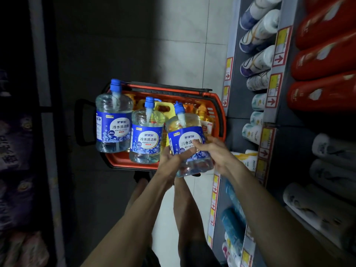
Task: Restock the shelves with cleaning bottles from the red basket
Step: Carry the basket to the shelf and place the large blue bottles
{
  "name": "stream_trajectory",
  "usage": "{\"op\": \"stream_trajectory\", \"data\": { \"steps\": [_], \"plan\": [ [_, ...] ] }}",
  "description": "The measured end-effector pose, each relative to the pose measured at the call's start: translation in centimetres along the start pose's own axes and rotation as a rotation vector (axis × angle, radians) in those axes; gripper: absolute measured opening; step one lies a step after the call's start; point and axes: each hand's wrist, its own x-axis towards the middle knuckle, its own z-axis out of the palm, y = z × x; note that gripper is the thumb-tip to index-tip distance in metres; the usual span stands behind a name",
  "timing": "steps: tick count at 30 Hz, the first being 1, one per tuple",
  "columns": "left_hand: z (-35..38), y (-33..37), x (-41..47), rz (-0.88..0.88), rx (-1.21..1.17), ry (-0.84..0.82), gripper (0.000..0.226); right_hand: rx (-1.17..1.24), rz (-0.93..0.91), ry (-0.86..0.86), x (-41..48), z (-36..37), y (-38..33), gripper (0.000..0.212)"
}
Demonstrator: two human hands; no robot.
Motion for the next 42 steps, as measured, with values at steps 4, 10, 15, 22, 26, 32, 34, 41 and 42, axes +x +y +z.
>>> {"op": "stream_trajectory", "data": {
  "steps": [4,10,15,22,26,32,34,41,42],
  "plan": [
    [-0.6,1.9,-4.4,0.082,-0.004,-0.089,0.061,0.021,-0.033,-0.188,-4.1,-0.2,-1.8,0.054],
    [-1.6,7.1,-10.9,0.248,0.013,-0.168,0.057,0.037,-0.240,-0.234,-11.1,2.4,-5.8,0.070],
    [-3.4,12.6,-17.8,0.367,0.030,-0.180,0.058,0.055,-0.422,-0.243,-18.1,5.4,-10.0,0.060],
    [-7.2,19.5,-29.9,0.558,0.006,-0.164,0.042,0.045,-0.669,-0.241,-30.5,11.6,-14.7,0.071],
    [-10.1,23.1,-37.5,0.718,0.028,-0.211,0.039,0.011,-0.807,-0.259,-38.3,15.4,-17.6,0.077],
    [-13.7,27.5,-48.0,1.009,0.031,-0.216,0.043,-0.032,-1.027,-0.301,-49.4,20.8,-21.4,0.068],
    [-14.9,28.4,-51.1,1.105,0.034,-0.202,0.043,-0.043,-1.095,-0.322,-52.4,22.5,-22.1,0.070],
    [-18.8,29.8,-60.9,1.387,0.112,-0.110,0.039,-0.148,-1.289,-0.424,-60.8,27.9,-24.1,0.081],
    [-19.3,29.8,-62.0,1.414,0.109,-0.082,0.038,-0.172,-1.317,-0.441,-61.8,28.6,-24.2,0.080]
  ]
}}
